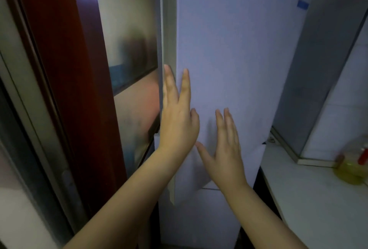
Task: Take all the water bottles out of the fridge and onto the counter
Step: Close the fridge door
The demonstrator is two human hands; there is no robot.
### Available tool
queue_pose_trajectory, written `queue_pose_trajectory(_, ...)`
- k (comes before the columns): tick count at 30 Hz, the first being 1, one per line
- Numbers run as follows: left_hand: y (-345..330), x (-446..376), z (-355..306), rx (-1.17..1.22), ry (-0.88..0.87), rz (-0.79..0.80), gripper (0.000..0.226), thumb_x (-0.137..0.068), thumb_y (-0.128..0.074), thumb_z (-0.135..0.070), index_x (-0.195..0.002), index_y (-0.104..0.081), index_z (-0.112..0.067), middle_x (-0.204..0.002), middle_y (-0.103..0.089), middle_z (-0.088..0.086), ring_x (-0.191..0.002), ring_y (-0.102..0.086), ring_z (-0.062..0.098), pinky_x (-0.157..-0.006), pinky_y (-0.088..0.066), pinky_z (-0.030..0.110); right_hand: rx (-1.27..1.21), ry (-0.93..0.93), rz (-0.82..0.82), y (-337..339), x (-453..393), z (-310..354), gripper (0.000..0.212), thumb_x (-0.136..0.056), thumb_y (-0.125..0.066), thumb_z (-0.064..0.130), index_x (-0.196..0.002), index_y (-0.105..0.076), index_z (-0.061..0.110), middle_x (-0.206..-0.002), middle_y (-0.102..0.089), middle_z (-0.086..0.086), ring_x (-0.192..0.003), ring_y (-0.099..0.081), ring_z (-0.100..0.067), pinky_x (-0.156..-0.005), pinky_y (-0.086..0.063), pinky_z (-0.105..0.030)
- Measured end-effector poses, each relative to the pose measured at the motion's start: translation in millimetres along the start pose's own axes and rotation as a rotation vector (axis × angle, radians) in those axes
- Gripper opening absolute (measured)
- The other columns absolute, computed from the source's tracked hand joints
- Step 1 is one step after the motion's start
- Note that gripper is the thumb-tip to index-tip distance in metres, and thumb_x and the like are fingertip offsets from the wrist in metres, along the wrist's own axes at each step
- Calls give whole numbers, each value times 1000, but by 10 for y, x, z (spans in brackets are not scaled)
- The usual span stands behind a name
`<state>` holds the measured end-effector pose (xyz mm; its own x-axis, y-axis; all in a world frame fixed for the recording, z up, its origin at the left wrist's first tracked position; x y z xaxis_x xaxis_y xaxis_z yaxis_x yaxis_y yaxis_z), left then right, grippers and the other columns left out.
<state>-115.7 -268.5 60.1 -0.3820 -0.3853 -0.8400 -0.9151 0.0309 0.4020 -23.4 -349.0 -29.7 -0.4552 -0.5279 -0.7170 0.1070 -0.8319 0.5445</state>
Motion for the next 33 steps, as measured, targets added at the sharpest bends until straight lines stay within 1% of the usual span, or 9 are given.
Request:
queue_pose_trajectory(3, -66, -105, 205, -27, 11, -40, 86, -82, -53, 16, -153, -10, -9, -158, 13, 22, -148, 1, 36, -99, -1, -5, -7, -7, -14, -50, -252, -150, 87, -91, -55, 50, -153, 4, 36, -163, 13, 9, -150, 9, -7, -117, -8, -32)
queue_pose_trajectory(5, -104, -178, 345, -34, 14, -72, 88, -81, -56, 14, -153, -11, -10, -158, 11, 24, -148, 1, 36, -98, 0, -6, -2, 9, -36, -70, -446, -243, 88, -91, -57, 50, -153, 4, 37, -162, 15, 8, -150, 10, -10, -118, -10, -35)
queue_pose_trajectory(11, -240, -406, 771, -71, 48, -213, 93, -76, -62, 7, -154, -14, -12, -159, 3, 18, -146, 0, 24, -109, -3, 5, 83, 98, -8, -286, -954, -502, 93, -90, -62, 44, -154, 4, 33, -163, 13, 0, -150, 12, -17, -121, -7, -42)
queue_pose_trajectory(15, -368, -575, 1061, -118, 127, -291, 95, -75, -60, -3, -154, -11, -21, -160, -4, 20, -147, -10, 31, -116, -20, 36, 105, 148, 120, -601, -1138, -662, 87, -92, -60, 42, -151, 3, 34, -162, 15, -3, -150, 13, -21, -121, -4, -45)
queue_pose_trajectory(18, -469, -681, 1271, -154, 199, -310, 95, -76, -57, -8, -154, -7, -27, -160, -5, 17, -147, -13, 31, -113, -19, 34, 105, 156, 144, -773, -1260, -742, 84, -92, -59, 37, -153, -2, 32, -163, 13, -3, -150, 14, -21, -119, -3, -47)
queue_pose_trajectory(22, -620, -798, 1509, -215, 265, -315, 95, -76, -61, -1, -155, -11, -18, -160, -4, 20, -146, -11, 34, -113, -14, 33, 170, 194, 136, -951, -1429, -801, 80, -89, -63, 32, -155, -18, 23, -163, 0, -10, -151, 0, -29, -118, -11, -54)
queue_pose_trajectory(26, -734, -962, 1709, -195, 295, -295, 88, -81, -61, -3, -154, -14, -16, -160, -6, 19, -146, -13, 33, -115, -20, 35, 248, 237, 122, -1081, -1595, -871, 81, -84, -70, 28, -152, -28, 17, -161, -14, -15, -147, -16, -35, -114, -21, -58)
queue_pose_trajectory(30, -876, -1118, 1906, -220, 350, -259, 90, -87, -64, -25, -155, -5, -24, -161, 0, 14, -147, -11, 31, -115, -23, 43, 334, 277, 67, -1198, -1724, -935, 81, -77, -76, 27, -148, -38, 14, -157, -24, -18, -143, -29, -38, -110, -27, -60)
queue_pose_trajectory(33, -1016, -1185, 2012, -275, 335, -254, 93, -87, -58, -44, -154, 4, -26, -161, 6, 14, -146, -7, 33, -114, -18, 46, 393, 312, 11, -1289, -1785, -975, 85, -72, -80, 26, -146, -42, 14, -155, -29, -19, -139, -37, -40, -107, -31, -60)
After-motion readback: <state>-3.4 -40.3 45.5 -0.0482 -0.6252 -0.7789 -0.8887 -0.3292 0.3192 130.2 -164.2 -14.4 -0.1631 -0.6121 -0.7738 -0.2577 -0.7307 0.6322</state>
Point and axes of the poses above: each hand's wrist, its own x-axis away from the middle knuckle, its own y-axis out of the back of the hand, z = x × y, the point moved 5 cm from there along -x, towards the middle knuckle
